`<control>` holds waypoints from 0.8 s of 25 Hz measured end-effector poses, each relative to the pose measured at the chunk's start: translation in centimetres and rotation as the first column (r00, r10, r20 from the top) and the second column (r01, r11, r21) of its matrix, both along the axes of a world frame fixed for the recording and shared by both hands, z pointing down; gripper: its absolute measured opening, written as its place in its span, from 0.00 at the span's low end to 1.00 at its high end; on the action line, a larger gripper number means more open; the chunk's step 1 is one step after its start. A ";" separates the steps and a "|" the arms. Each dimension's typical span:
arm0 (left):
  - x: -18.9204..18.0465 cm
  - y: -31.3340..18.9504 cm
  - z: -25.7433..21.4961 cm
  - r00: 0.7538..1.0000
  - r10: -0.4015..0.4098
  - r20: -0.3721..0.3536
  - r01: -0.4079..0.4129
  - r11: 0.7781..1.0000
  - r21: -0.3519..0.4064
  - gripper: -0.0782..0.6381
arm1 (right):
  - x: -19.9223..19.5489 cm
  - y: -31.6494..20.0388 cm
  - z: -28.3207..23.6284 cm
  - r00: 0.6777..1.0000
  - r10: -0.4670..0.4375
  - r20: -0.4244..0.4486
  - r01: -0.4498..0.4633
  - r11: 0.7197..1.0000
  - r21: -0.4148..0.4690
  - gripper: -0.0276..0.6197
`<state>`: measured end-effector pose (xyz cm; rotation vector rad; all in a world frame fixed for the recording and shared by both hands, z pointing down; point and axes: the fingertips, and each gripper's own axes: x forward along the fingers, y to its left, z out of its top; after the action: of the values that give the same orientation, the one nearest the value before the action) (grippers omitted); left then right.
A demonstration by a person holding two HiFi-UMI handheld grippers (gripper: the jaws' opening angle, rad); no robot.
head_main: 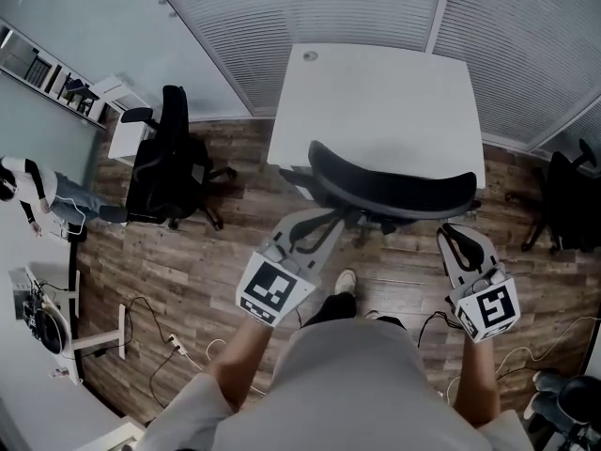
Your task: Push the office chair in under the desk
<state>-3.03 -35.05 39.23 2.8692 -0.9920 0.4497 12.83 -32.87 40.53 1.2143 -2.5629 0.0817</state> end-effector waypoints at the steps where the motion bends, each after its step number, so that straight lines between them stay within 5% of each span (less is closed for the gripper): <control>1: 0.4 0.5 -1.0 0.999 0.008 -0.039 -0.008 1.000 0.006 0.17 | -0.6 0.3 -0.9 0.999 -0.005 0.033 0.005 1.000 0.009 0.12; 10: 3.2 4.9 -7.6 0.955 0.044 -0.292 -0.035 0.999 0.038 0.15 | -5.8 3.8 -7.6 0.973 -0.094 0.209 0.077 0.993 0.090 0.10; 20: 4.5 6.8 -8.9 0.938 0.041 -0.345 -0.032 0.999 0.031 0.15 | -7.9 5.0 -10.5 0.961 -0.102 0.258 0.066 0.987 0.146 0.09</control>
<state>1.45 -28.25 30.31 2.8494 -0.8864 -0.0700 4.89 -27.84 30.07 1.2114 -2.8914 0.0543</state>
